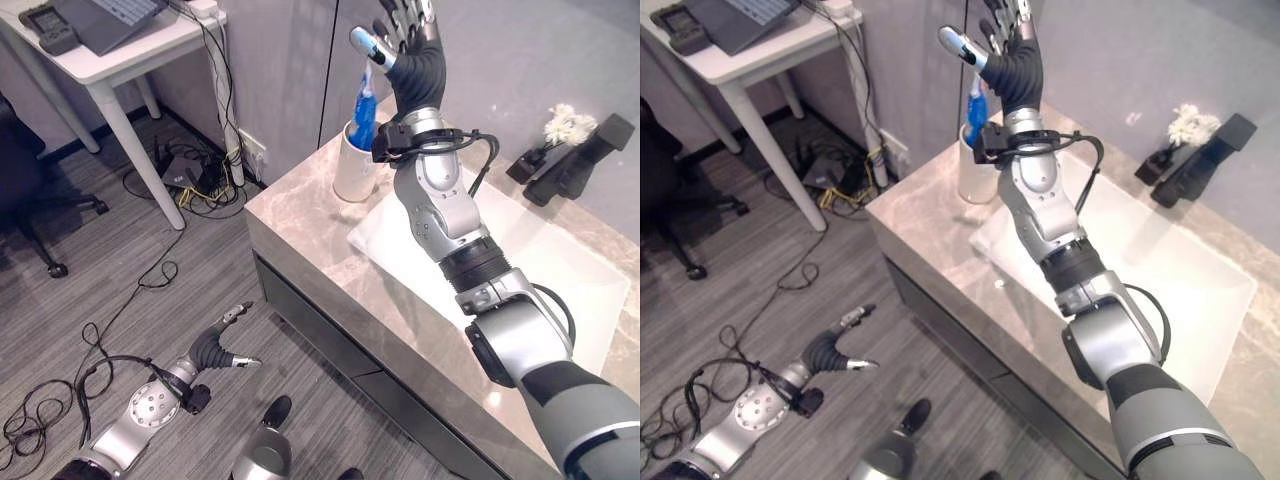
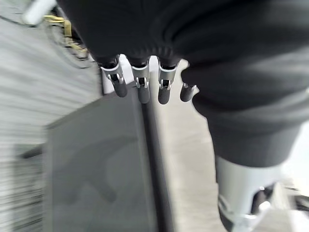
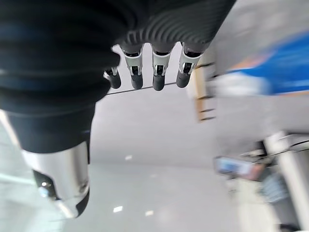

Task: Put brush and paste in cup on sink, flatten towel.

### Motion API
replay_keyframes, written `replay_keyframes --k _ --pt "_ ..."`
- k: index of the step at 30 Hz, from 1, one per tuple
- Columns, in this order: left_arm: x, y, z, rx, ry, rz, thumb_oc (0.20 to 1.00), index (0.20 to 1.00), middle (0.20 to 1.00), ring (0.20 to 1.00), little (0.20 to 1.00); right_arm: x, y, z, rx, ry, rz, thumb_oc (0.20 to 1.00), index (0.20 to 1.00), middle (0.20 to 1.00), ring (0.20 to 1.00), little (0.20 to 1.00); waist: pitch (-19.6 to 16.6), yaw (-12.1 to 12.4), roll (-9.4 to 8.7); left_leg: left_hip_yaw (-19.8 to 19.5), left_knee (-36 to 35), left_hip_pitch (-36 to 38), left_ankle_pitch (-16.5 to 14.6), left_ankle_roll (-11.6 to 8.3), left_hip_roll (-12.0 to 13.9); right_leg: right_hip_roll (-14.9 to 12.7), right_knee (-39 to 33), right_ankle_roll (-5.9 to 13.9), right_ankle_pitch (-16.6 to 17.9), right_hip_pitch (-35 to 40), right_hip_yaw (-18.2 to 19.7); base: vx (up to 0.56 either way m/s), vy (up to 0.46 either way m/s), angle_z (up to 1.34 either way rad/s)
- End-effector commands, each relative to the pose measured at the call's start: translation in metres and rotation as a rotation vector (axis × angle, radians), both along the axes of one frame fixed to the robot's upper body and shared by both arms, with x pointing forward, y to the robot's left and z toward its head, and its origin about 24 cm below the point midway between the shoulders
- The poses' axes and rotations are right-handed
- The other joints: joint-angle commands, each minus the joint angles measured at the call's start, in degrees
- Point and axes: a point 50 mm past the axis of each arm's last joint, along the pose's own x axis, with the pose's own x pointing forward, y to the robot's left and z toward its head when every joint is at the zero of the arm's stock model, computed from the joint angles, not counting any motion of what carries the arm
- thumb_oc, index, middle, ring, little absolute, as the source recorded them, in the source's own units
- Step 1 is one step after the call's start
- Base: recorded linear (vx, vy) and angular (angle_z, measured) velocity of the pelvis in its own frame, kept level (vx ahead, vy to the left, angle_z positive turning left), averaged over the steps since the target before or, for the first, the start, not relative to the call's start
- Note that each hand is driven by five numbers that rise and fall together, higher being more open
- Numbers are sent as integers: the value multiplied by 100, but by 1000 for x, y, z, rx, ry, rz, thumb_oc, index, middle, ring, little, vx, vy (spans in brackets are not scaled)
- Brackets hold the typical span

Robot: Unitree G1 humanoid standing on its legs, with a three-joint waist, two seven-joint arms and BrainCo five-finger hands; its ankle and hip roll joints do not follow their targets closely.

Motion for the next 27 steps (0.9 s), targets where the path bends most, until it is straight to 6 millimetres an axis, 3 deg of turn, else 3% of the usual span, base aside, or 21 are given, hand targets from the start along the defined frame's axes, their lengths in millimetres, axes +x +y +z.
replay_keyframes --k 1,3,5,6,8,10,12,13,15,17,18,19,20,21,22,23,24,25,27 --pt "-4 -8 18 -29 -81 -70 1000 1000 1000 1000 1000 -16 -16 18 32 -146 -35 1000 1000 1000 1000 1000 -283 -25 -36 145 21 48 -267 351 -133 -277 40 185 641 216 304 -64 -4 -6" --pt "-4 -8 25 -27 -106 -80 1000 1000 1000 1000 1000 -22 -18 25 48 -185 -43 1000 1000 1000 1000 1000 -310 -42 -30 174 21 59 -266 349 -125 -275 40 183 630 213 320 -30 -10 -12" --pt "-3 -9 39 -76 -163 -64 1000 1000 1000 1000 1000 -45 -25 45 55 -335 -83 1000 1000 1000 1000 1000 -363 -112 6 252 21 141 -322 328 -68 -241 40 157 543 231 395 -35 -19 -14" --pt "-3 -9 39 -76 -163 -64 1000 1000 1000 1000 1000 -46 -25 45 55 -335 -86 1000 1000 1000 1000 1000 -365 -118 3 248 21 117 -280 338 -82 -254 40 158 574 211 392 -41 -9 -10" --pt "-4 -5 57 -115 -242 -39 1000 1000 1000 1000 1000 -69 -42 56 -12 -486 -208 1000 1000 1000 1000 1000 -413 -264 45 356 21 209 -337 316 -24 -221 40 146 517 231 494 -34 -14 -17" --pt "-6 -4 62 -137 -262 -33 1000 1000 1000 1000 1000 -77 -51 57 -53 -530 -282 1000 1000 1000 1000 1000 -425 -321 61 384 21 224 -310 320 -19 -223 40 144 529 220 522 -34 0 -18" --pt "-15 5 79 -192 -344 17 1000 1000 1000 1000 1000 -101 -106 53 -236 -671 -732 1000 1000 1000 1000 1000 -521 -629 165 561 21 354 -355 300 59 -178 40 148 487 225 695 -45 -5 -29" --pt "-20 9 83 -218 -376 50 1000 1000 1000 1000 1000 -112 -141 45 -294 -666 -934 1000 1000 1000 1000 1000 -554 -822 223 644 21 416 -407 282 105 -157 40 158 452 229 768 -53 3 -43" --pt "-27 15 84 -222 -386 87 1000 1000 1000 1000 1000 -130 -187 25 -391 -615 -1223 1000 1000 1000 1000 1000 -611 -1061 293 753 21 453 -394 265 151 -146 40 166 482 180 875 -52 15 -44" --pt "-30 22 82 -240 -395 144 1000 1000 1000 1000 1000 -144 -220 5 -392 -523 -1371 1000 1000 1000 1000 1000 -621 -1282 370 824 21 464 -395 268 162 -147 40 176 501 132 949 -27 9 -27" --pt "-30 21 82 -236 -389 135 1000 1000 1000 1000 1000 -148 -222 2 -393 -516 -1378 1000 1000 1000 1000 1000 -645 -1236 344 821 21 462 -399 267 168 -142 40 176 502 131 946 -8 6 -23" --pt "-34 30 79 -233 -388 196 1000 1000 1000 1000 1000 -164 -266 -28 -364 -348 -1571 1000 1000 1000 1000 1000 -636 -1441 418 910 21 489 -386 277 190 -128 40 172 534 83 1048 -23 6 -32" --pt "-37 37 79 -227 -395 237 950 950 950 950 950 -182 -302 -58 -314 -173 -1720 1000 1000 1000 1000 1000 -652 -1554 456 987 21 514 -403 279 217 -123 40 168 545 40 1126 -14 4 -25" --pt "-39 39 77 -239 -390 260 821 821 821 821 821 -192 -317 -79 -257 -70 -1780 1000 1000 1000 1000 1000 -667 -1603 481 1022 21 530 -415 281 230 -120 40 166 543 26 1168 32 -8 -20" --pt "-39 39 77 -238 -388 258 664 664 664 664 664 -192 -318 -80 -256 -68 -1781 1000 1000 1000 1000 1000 -689 -1590 469 1019 21 532 -442 279 232 -118 40 174 520 26 1183 29 -8 -21" --pt "-40 43 77 -250 -388 288 526 526 526 526 526 -201 -333 -104 -211 61 -1832 1000 1000 1000 1000 1000 -685 -1659 499 1058 21 547 -442 278 239 -115 40 171 528 12 1211 20 -11 -41" --pt "-44 51 74 -283 -387 348 332 332 332 332 332 -222 -350 -142 -183 265 -1914 1000 1000 1000 1000 1000 -665 -1812 561 1116 21 576 -454 286 246 -112 40 163 536 -13 1281 2 -8 -29" --pt "-45 52 73 -296 -383 366 200 200 200 200 200 -228 -355 -167 -118 377 -1926 1000 1000 1000 1000 1000 -679 -1854 598 1148 21 587 -467 284 250 -111 40 160 533 -23 1318 5 -4 -24" --pt "-44 57 70 -312 -376 404 200 200 200 200 200 -247 -366 -221 6 647 -1936 1000 1000 1000 1000 1000 -667 -1923 625 1220 21 621 -478 284 265 -111 40 155 554 -38 1381 -7 3 -34"
